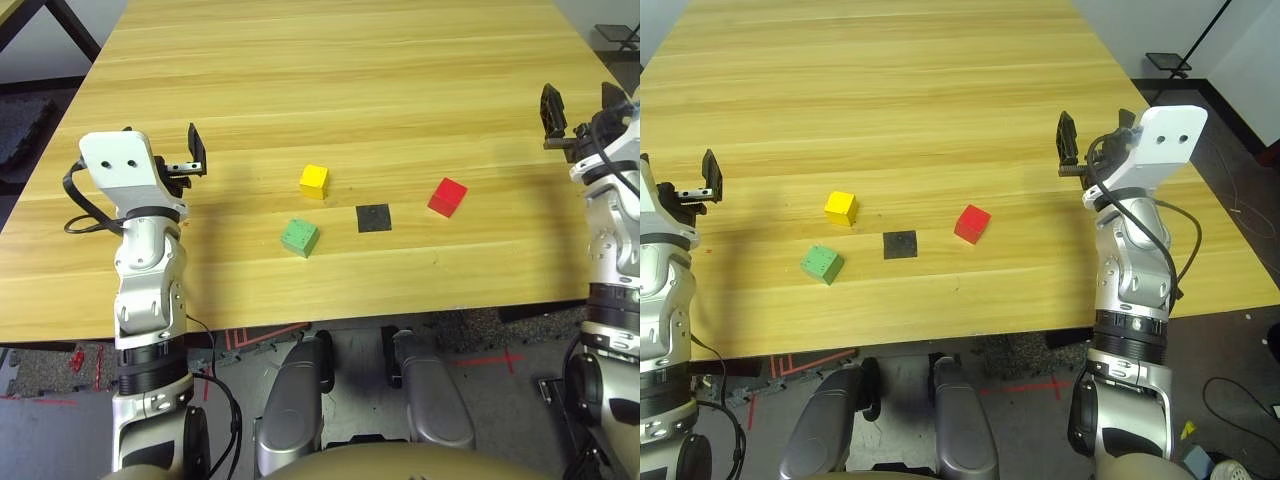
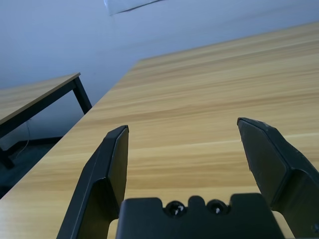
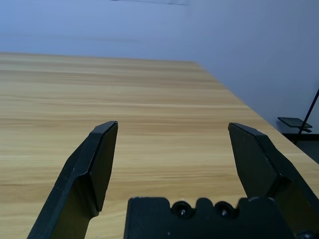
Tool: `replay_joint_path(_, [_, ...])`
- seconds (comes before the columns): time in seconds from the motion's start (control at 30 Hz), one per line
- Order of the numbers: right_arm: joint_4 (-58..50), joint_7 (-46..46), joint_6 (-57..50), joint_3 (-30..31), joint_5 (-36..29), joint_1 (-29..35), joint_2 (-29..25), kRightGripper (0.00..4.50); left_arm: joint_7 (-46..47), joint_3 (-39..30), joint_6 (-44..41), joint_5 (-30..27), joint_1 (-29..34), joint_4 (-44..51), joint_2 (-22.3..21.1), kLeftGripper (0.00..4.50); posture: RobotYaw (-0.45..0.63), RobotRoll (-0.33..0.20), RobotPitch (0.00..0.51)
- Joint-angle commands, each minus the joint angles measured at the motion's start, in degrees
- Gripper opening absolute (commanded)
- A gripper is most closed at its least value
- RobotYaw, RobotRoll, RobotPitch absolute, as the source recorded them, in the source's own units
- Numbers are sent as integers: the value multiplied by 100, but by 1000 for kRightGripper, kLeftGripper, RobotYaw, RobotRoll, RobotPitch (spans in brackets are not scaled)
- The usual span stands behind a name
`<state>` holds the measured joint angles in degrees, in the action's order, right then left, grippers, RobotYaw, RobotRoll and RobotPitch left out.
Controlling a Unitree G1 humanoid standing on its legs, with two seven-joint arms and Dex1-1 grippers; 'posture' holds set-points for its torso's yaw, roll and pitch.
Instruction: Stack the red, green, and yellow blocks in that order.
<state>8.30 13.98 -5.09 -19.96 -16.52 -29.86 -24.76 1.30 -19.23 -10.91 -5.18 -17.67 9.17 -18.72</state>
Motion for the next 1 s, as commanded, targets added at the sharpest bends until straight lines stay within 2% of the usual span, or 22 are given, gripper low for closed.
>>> replay_joint_path(0.03, [-112, 0, -47, -26, -7, 118, -44, 4500, -23, 59, 115, 51, 0, -198, 13, 4446, 201, 48, 238])
replay_joint_path(0.13, [-106, 30, -31, -34, 7, 165, -75, 4500, -62, 102, 175, 15, 10, -265, 63, 4446, 194, 51, 243])
replay_joint_path(0.2, [-233, 152, -174, 66, -59, 109, -98, 4500, -436, 68, 239, -268, -104, -298, -79, 4446, 194, 50, 249])
replay_joint_path(0.27, [-397, 609, -479, 295, -236, 77, -217, 4500, -1549, -36, 362, -1053, -446, -624, -363, 4446, 214, 51, 247])
replay_joint_path(0.33, [-614, 1078, -825, 491, -423, 125, -363, 4500, -2699, -26, 462, -1528, -659, -1077, -801, 4446, 236, 52, 238])
replay_joint_path(0.47, [-1083, 1941, -1940, 834, -898, 332, -873, 4500, -4672, -36, 673, -2150, -788, -1835, -1643, 4446, 227, 25, 233])
replay_joint_path(0.67, [-1878, 2975, -3131, 1001, -1497, 500, -1828, 4500, -6571, 258, 573, -2513, -873, -2572, -2222, 4446, 194, 8, 249])
replay_joint_path(0.73, [-2006, 3425, -3255, 1075, -1593, 489, -2180, 4500, -7212, 469, 674, -2452, -1056, -2969, -2337, 4446, 183, -2, 245])
replay_joint_path(1.0, [-2067, 4318, -3147, 1411, -1493, 466, -2754, 4500, -8400, 961, 1241, -2060, -1833, -4156, -2371, 4446, 164, -19, 232])
